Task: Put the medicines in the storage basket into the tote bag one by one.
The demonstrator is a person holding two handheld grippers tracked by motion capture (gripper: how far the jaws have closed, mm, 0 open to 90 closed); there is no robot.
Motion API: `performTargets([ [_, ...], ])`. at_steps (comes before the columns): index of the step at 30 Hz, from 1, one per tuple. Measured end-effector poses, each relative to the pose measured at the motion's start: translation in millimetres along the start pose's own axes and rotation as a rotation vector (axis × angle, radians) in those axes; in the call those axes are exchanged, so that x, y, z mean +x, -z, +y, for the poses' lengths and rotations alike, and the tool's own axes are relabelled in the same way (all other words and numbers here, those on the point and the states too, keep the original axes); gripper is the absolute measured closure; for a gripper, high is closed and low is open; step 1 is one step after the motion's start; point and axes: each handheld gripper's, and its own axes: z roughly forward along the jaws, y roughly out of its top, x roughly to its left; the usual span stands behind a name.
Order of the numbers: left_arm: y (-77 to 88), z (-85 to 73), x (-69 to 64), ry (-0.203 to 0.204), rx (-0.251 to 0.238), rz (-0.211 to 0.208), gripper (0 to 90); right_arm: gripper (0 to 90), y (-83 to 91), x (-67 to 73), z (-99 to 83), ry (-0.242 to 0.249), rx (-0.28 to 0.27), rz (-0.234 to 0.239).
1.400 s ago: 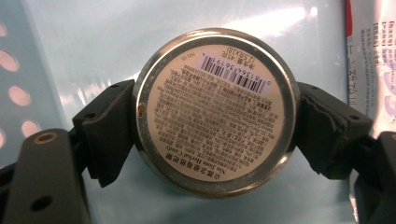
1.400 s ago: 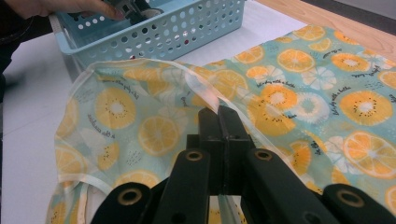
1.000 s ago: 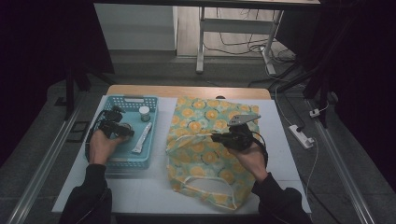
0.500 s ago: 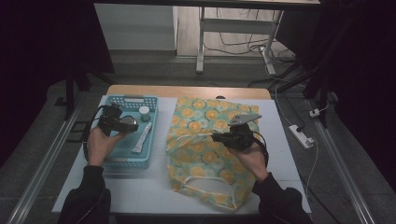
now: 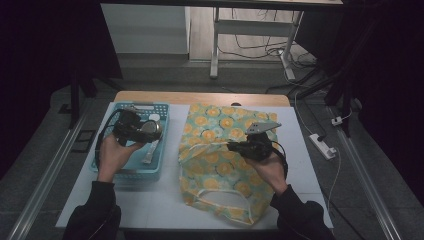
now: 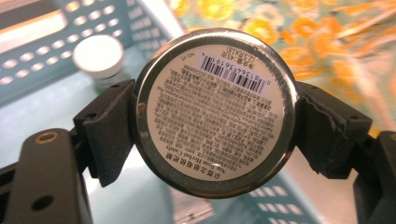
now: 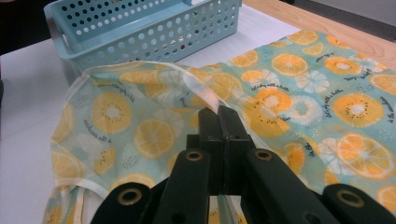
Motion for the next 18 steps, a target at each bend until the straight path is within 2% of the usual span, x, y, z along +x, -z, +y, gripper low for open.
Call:
performTargets([
  [4, -1.6, 4.3, -13.3, -0.043, 0.009, -0.050, 20.7, 89.5, 0.9, -0.8, -0.1, -0.001, -0.005, -0.002],
  [18, -12.6, 16.8, -62.5, -0.163, 0.033, -0.171, 20.6, 89.5, 2.8, -3.0, -0.5, -0.002, -0.010, -0.013],
])
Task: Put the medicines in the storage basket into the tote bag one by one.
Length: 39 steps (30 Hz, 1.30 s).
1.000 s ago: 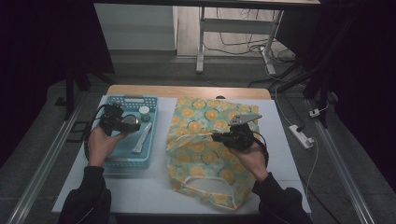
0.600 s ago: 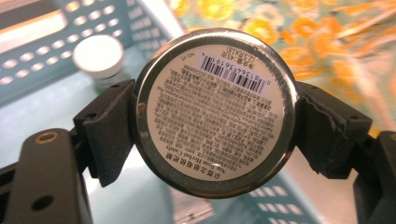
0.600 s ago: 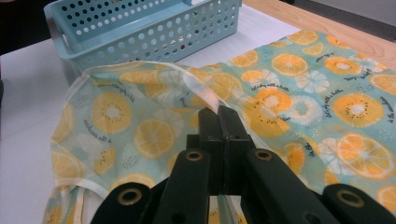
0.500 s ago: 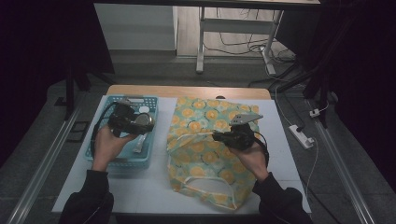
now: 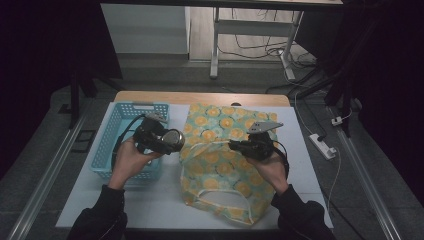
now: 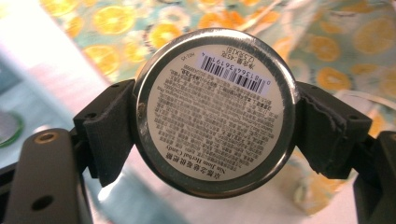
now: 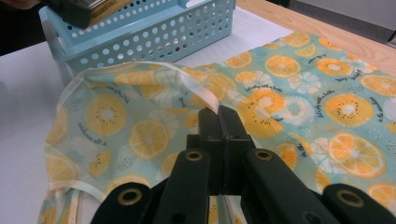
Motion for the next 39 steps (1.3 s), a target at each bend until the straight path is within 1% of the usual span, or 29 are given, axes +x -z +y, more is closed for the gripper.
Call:
performTargets([
  [3, -5.3, 4.6, -10.4, -0.027, 0.006, -0.038, 20.7, 89.5, 0.1, -0.3, 0.1, 0.000, 0.000, -0.002],
  [6, -11.4, 8.0, -19.4, -0.049, 0.012, -0.063, 20.7, 89.5, 0.5, -0.6, 0.1, -0.003, -0.001, -0.003],
  [9, -18.0, 11.2, -28.4, -0.068, 0.016, -0.076, 20.6, 89.5, 0.8, -0.8, 0.3, 0.000, -0.003, -0.004],
  [18, -38.4, 19.8, -53.7, -0.128, 0.029, -0.139, 20.6, 89.5, 1.4, -1.2, 0.9, -0.002, -0.008, -0.007],
  [22, -50.2, 22.7, -62.4, -0.152, 0.039, -0.156, 20.6, 89.5, 0.6, -0.8, 1.2, 0.000, -0.007, -0.005],
  [25, -59.4, 24.8, -67.4, -0.157, 0.041, -0.169, 20.6, 89.5, -0.1, -0.4, 1.3, 0.000, -0.009, -0.004],
  [29, -72.9, 26.9, -73.6, -0.169, 0.055, -0.184, 20.6, 89.5, -0.8, -0.3, 1.2, 0.003, -0.005, -0.005],
  [33, -86.0, 29.1, -79.0, -0.187, 0.070, -0.181, 20.6, 89.5, -1.9, 0.3, 1.1, 0.004, -0.005, -0.005],
  [35, -92.9, 29.3, -80.5, -0.188, 0.077, -0.187, 20.6, 89.5, -2.2, 0.9, 1.3, 0.005, -0.006, -0.005],
  [38, -102.3, 29.0, -80.8, -0.195, 0.086, -0.178, 20.6, 89.5, -2.3, 1.9, 1.7, 0.009, -0.008, -0.005],
  [39, -105.2, 28.9, -80.5, -0.190, 0.083, -0.179, 20.6, 89.6, -2.4, 2.2, 1.9, 0.009, -0.011, -0.005],
])
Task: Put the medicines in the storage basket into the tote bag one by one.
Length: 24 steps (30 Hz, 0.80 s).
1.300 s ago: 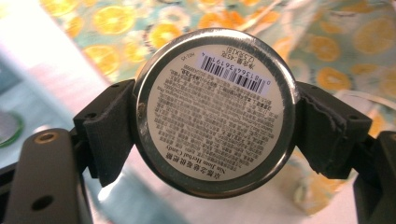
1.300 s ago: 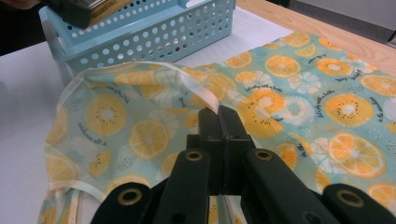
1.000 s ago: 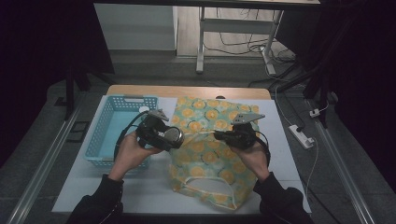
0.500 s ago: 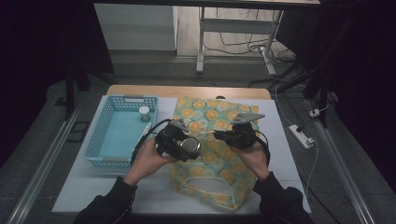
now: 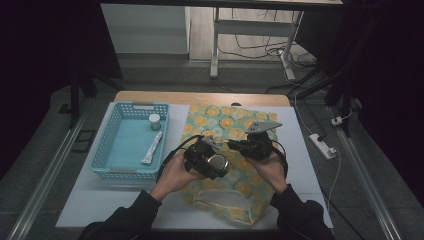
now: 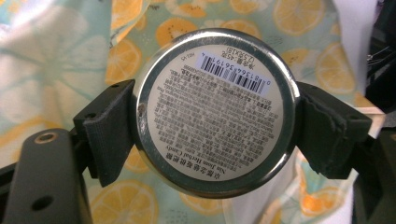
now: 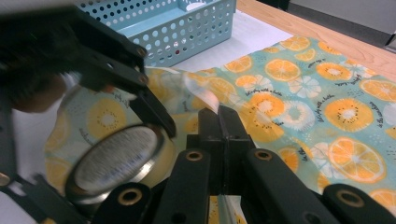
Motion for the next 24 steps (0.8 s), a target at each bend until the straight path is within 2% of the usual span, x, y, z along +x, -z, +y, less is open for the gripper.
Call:
performTargets([
  [4, -9.2, 1.1, 3.3, 0.007, -0.002, -0.007, 20.6, 89.5, -0.4, 1.2, 0.5, 0.002, -0.002, 0.004],
  [8, -16.9, 2.4, 5.5, 0.000, 0.000, 0.017, 20.6, 89.5, -1.2, 2.0, 0.5, 0.003, 0.000, 0.005],
  [18, -34.7, 0.6, 17.8, 0.028, 0.004, 0.045, 20.6, 89.6, -5.3, 2.5, -1.1, 0.005, 0.015, 0.006],
  [24, -42.9, -2.8, 23.6, 0.028, 0.004, 0.069, 20.6, 89.6, -5.6, 2.6, -1.3, 0.003, 0.015, 0.004],
])
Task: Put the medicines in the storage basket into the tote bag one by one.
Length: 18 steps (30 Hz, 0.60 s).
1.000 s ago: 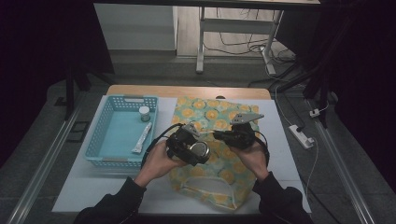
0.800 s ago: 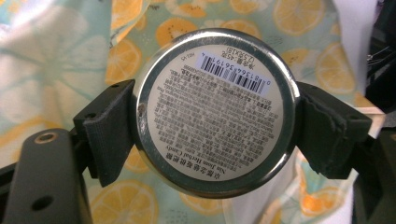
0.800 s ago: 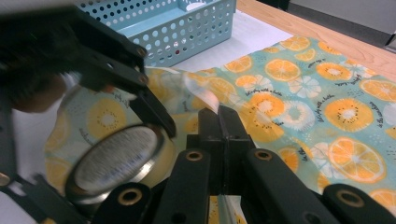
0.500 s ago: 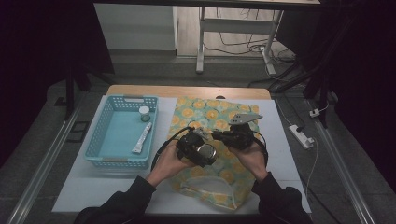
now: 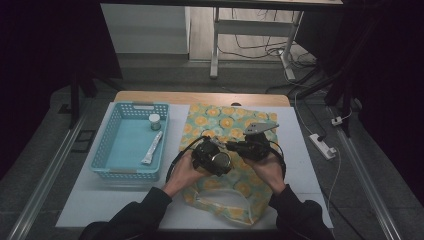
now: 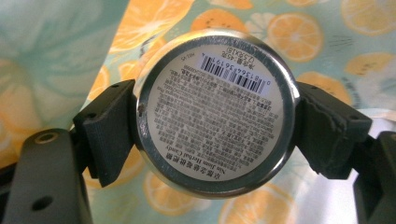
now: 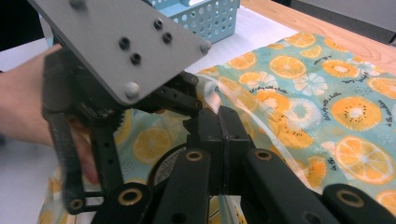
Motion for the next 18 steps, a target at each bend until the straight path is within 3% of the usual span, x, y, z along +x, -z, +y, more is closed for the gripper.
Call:
performTargets([
  [18, -20.3, -13.0, 9.8, 0.001, 0.009, 0.059, 20.5, 89.6, -2.1, -1.3, -2.0, 0.002, 0.010, -0.001],
])
